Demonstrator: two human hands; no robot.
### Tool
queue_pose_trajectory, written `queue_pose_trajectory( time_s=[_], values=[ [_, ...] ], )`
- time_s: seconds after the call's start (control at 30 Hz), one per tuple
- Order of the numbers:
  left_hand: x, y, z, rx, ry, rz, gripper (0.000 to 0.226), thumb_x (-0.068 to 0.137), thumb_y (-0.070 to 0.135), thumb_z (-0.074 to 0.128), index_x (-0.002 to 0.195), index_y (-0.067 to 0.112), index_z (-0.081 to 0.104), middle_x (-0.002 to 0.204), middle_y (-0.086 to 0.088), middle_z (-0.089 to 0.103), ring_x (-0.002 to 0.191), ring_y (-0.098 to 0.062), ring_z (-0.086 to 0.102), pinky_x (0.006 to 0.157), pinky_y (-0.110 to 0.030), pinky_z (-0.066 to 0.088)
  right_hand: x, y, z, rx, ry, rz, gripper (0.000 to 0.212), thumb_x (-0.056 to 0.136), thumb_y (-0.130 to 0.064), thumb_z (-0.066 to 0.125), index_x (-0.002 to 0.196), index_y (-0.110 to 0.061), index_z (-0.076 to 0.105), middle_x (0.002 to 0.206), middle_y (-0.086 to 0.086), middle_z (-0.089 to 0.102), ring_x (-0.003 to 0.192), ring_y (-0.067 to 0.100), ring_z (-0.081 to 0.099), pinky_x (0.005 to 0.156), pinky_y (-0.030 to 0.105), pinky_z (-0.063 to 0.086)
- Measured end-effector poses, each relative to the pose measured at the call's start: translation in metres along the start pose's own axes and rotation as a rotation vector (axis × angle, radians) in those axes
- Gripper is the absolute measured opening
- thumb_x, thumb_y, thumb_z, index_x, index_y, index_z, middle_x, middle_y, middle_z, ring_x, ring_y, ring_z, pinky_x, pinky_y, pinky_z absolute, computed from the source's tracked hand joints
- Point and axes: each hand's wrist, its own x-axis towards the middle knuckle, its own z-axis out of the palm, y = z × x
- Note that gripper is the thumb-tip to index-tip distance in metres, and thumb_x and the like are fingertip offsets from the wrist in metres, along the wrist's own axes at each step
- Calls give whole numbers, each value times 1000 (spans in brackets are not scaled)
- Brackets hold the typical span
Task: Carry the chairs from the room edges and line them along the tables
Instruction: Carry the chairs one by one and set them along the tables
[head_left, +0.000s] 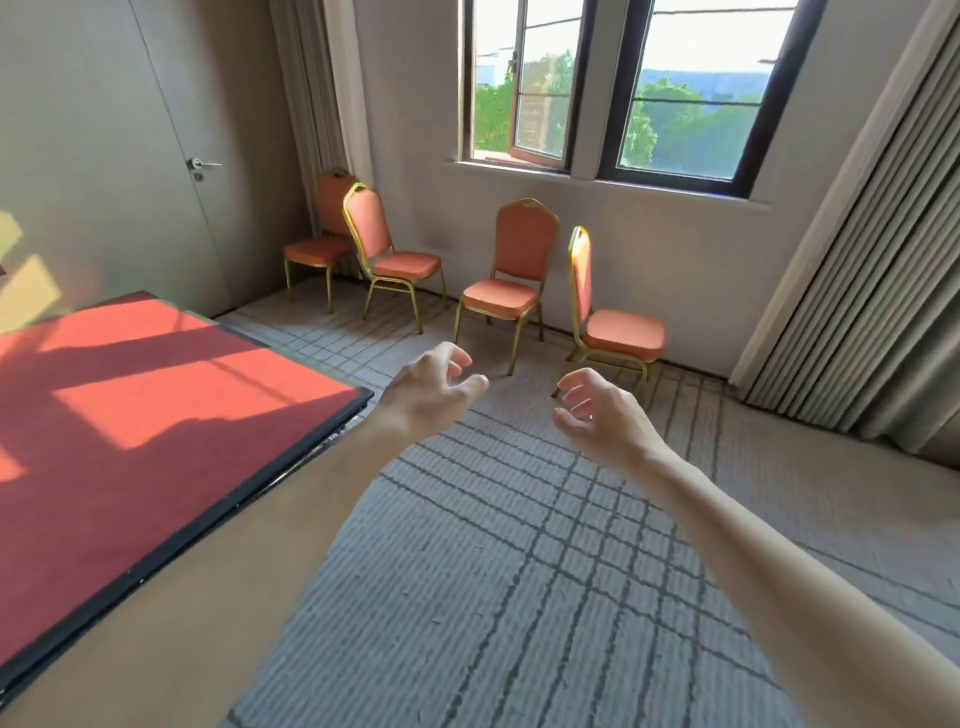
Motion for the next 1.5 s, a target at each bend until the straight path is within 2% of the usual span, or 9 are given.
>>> queue_pose_trajectory(
  time_s=[0.23, 0.33, 0.43, 0.57, 0.8, 0.93, 1.3, 1.5],
  values=[
    [199, 15, 14, -19, 53, -22, 43, 88, 53, 57, 123, 30, 55, 119, 9, 61, 112, -11, 56, 91, -37, 48, 202, 58, -27, 12, 13, 20, 30, 88, -29, 67, 117, -26, 58, 102, -8, 65, 92, 9, 64, 91, 35, 52],
    [247, 7, 19, -25, 35, -17, 42, 89, 52, 58, 124, 29, 55, 120, 8, 60, 114, -10, 55, 90, -34, 46, 255, 69, -22, 12, -12, 19, 29, 89, -29, 66, 117, -27, 58, 102, -9, 66, 93, 9, 65, 91, 34, 52],
    [304, -11, 23, -34, 55, -64, 40, 90, 51, 58, 123, 29, 55, 121, 7, 60, 112, -10, 55, 87, -32, 44, 314, 83, -9, -12, -53, 9, 29, 89, -30, 66, 117, -28, 57, 103, -9, 65, 94, 8, 64, 90, 34, 53],
    [386, -46, 27, -64, 58, -102, 40, 90, 51, 58, 123, 30, 55, 121, 7, 60, 111, -13, 56, 90, -35, 47, 398, 100, 17, -48, -92, 2, 30, 89, -32, 64, 118, -29, 56, 105, -9, 65, 96, 9, 64, 91, 36, 53],
    [581, -121, 15, -147, 77, -119, 38, 88, 52, 59, 119, 31, 56, 119, 7, 61, 112, -13, 57, 95, -38, 48, 591, 119, 73, -202, -141, -24, 35, 91, -34, 61, 125, -26, 54, 115, -5, 64, 102, 11, 61, 92, 35, 51],
    [679, -141, -4, -152, 80, -112, 38, 87, 53, 59, 118, 31, 57, 118, 8, 62, 110, -13, 58, 94, -38, 49, 687, 118, 81, -303, -148, -9, 37, 91, -35, 58, 126, -26, 52, 117, -6, 62, 107, 12, 59, 88, 32, 49],
    [886, -201, -4, -135, 24, -146, 38, 91, 51, 57, 122, 29, 56, 121, 8, 60, 112, -11, 56, 94, -38, 48, 923, 151, 147, -299, -142, 1, 36, 90, -38, 58, 124, -27, 52, 116, -6, 62, 105, 13, 60, 89, 37, 53],
    [1027, -218, 30, -82, -43, -149, 36, 91, 50, 58, 122, 30, 56, 121, 9, 60, 112, -11, 56, 94, -35, 46, 1057, 215, 179, -274, -98, 39, 32, 90, -34, 57, 121, -25, 52, 116, -5, 63, 102, 13, 60, 78, 31, 49]
  ],
)
